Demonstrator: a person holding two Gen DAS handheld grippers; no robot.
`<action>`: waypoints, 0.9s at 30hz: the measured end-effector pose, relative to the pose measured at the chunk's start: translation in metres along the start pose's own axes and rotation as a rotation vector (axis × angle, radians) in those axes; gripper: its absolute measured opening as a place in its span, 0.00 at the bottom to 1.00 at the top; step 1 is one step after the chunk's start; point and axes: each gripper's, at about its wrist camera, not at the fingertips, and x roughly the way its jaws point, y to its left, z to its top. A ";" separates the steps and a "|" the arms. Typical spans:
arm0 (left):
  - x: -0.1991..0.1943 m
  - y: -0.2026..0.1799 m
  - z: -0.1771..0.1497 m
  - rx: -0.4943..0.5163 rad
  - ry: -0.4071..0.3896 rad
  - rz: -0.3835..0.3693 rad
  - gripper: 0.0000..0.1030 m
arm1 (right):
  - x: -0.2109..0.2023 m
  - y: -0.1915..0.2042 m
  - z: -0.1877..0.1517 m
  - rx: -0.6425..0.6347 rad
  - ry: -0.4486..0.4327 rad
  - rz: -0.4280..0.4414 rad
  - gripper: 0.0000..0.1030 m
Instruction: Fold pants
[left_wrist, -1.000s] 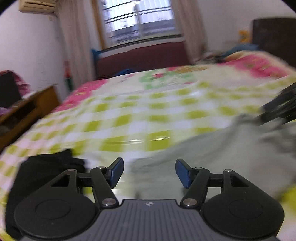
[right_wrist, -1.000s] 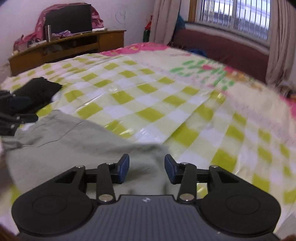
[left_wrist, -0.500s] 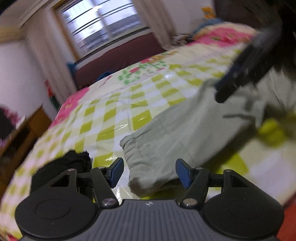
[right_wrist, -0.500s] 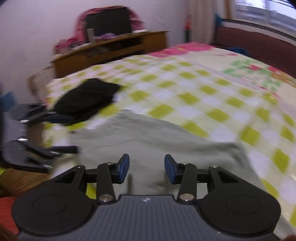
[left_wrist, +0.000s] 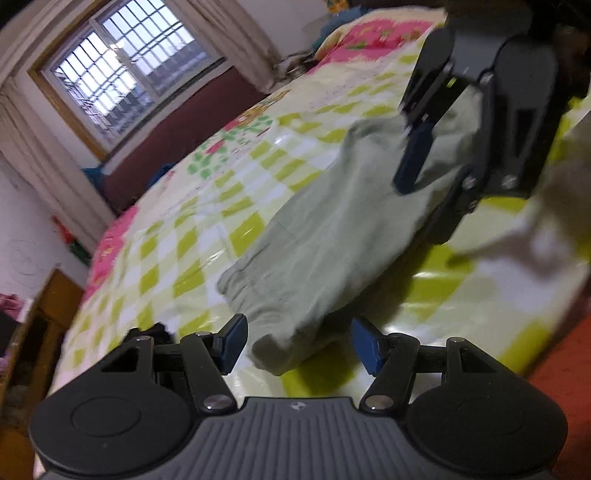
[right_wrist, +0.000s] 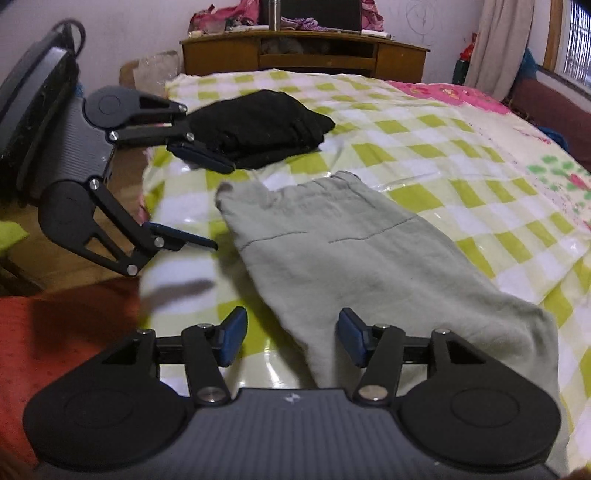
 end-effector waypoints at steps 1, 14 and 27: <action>0.007 0.001 0.000 -0.005 0.004 0.010 0.74 | 0.004 0.000 0.001 -0.016 0.006 -0.045 0.48; 0.014 0.063 0.011 -0.177 -0.075 0.105 0.35 | -0.016 -0.029 0.027 0.127 -0.076 -0.064 0.04; -0.001 0.035 -0.004 -0.161 0.018 0.082 0.48 | 0.001 -0.035 -0.011 0.173 0.010 -0.081 0.11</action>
